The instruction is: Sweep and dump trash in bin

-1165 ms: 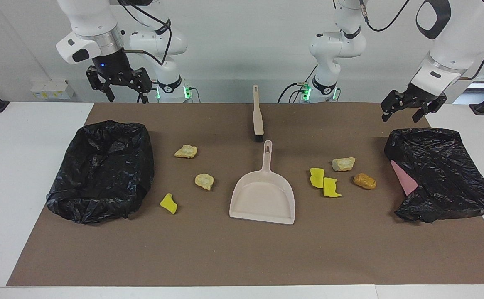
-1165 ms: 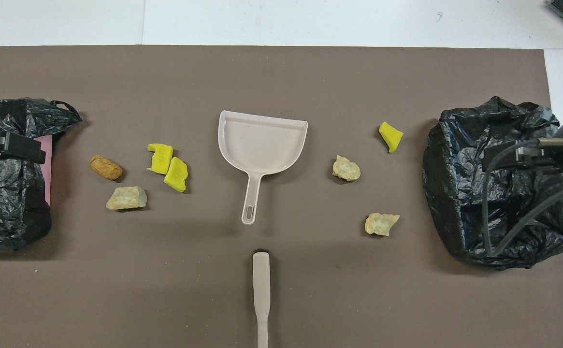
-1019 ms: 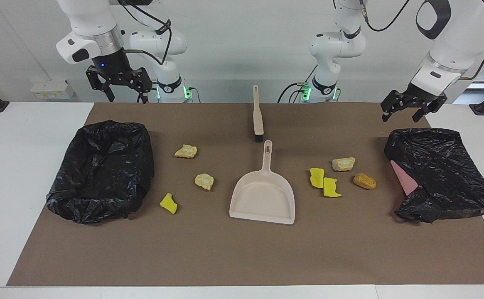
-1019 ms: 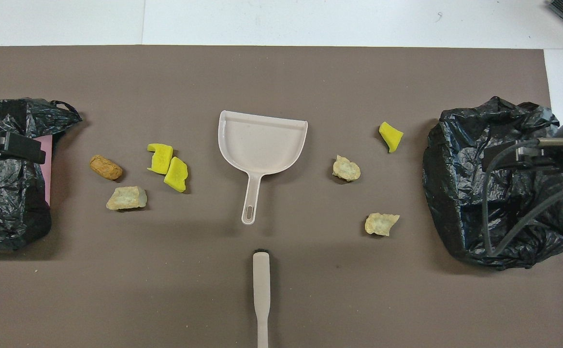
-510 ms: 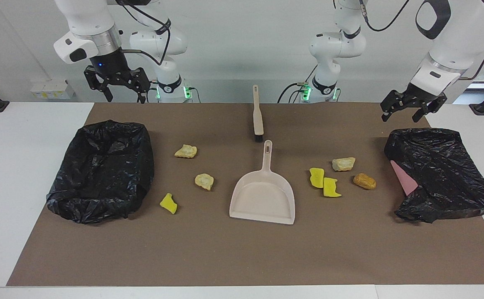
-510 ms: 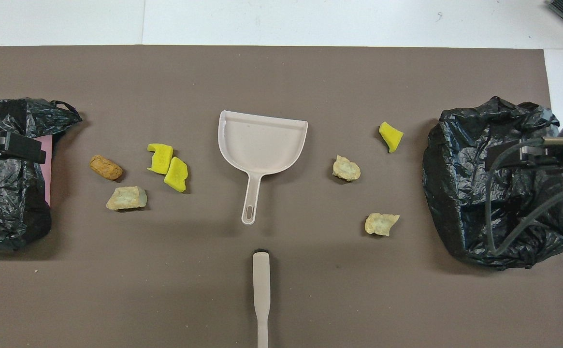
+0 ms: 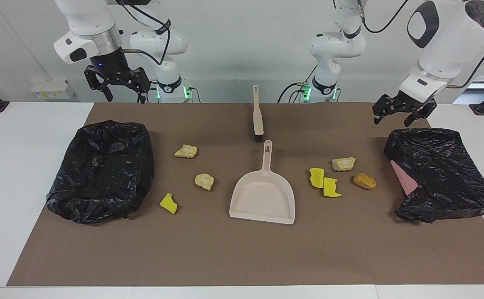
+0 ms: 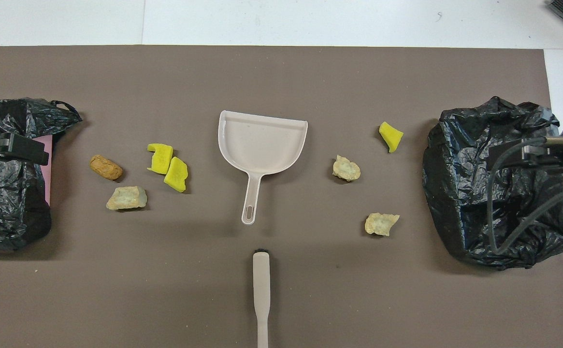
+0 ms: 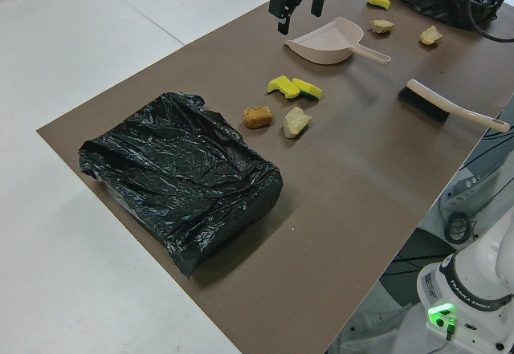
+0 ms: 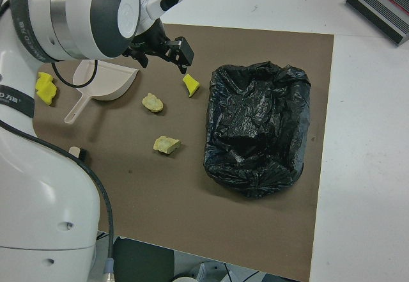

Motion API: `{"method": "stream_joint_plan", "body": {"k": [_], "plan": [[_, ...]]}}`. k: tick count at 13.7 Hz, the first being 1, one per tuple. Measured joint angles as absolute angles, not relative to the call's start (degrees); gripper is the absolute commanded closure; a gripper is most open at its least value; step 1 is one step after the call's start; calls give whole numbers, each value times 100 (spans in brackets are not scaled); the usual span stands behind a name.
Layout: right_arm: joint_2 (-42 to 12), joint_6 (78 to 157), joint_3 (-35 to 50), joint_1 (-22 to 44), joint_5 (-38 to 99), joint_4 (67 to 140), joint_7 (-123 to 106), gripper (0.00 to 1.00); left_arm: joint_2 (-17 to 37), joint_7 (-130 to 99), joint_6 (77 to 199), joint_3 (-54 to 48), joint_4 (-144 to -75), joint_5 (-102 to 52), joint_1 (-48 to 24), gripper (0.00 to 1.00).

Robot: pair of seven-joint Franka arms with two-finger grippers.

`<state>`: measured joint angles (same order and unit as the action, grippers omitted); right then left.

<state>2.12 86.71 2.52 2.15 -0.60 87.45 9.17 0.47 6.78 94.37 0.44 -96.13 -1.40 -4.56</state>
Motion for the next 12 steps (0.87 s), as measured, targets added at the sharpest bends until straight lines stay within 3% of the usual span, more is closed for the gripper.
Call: {"method": "stream_joint_plan", "body": {"k": [5,12], "plan": [[35,9011,351,419,-57,8752,1189,0,7,1165,10249,3,-10498,-141,-914,0],[-888,9887,394,1299,-58,8755,2341,0,-327,1246,11348,-26,-12074,-268,-1931,0]]}}
